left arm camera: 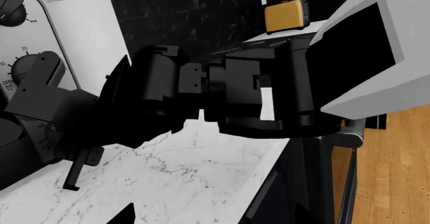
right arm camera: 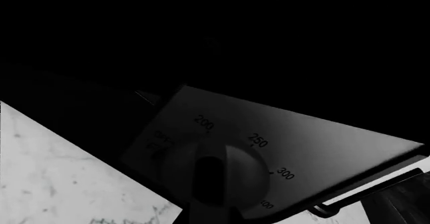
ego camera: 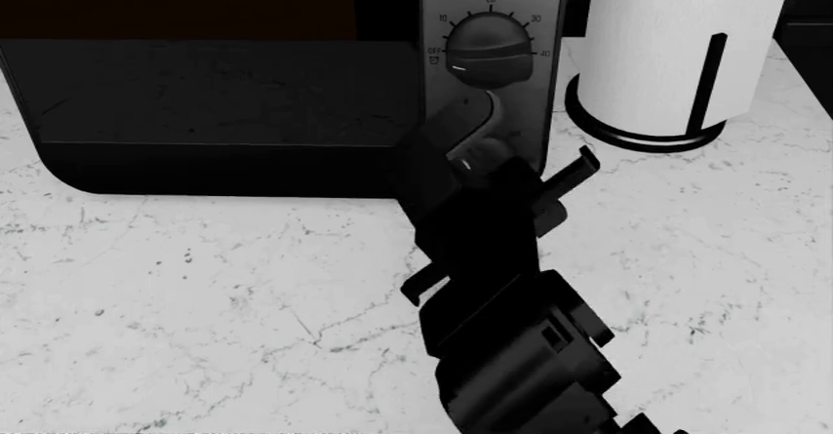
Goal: Decrease the toaster oven temperature.
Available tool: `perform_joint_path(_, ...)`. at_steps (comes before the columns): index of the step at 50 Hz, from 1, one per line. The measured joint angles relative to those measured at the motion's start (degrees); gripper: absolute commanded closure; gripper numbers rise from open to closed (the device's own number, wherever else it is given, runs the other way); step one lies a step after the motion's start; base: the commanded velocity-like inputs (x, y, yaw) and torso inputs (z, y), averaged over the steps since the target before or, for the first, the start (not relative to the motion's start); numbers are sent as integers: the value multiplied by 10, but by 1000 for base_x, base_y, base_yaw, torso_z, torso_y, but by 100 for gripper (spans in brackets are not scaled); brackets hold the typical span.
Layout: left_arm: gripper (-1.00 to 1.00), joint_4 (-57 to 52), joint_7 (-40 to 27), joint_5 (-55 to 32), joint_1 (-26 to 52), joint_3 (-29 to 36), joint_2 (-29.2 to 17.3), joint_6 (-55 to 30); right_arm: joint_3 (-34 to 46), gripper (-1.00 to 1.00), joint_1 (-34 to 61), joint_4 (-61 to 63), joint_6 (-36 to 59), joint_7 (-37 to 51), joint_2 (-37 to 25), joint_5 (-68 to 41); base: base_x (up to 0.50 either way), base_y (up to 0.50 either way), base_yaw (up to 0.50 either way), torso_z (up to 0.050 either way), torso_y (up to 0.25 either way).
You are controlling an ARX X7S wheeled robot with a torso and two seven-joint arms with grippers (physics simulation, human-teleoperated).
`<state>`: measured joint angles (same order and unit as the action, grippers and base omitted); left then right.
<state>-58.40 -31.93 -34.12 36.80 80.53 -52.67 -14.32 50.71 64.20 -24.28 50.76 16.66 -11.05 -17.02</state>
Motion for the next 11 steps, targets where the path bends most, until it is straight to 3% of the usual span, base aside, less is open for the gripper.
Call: perform_joint_path(11,-100,1,-2,1,3,5,-1,3,126,100,62,-25,-21,85,-20,-156,33,0,17,-2,0)
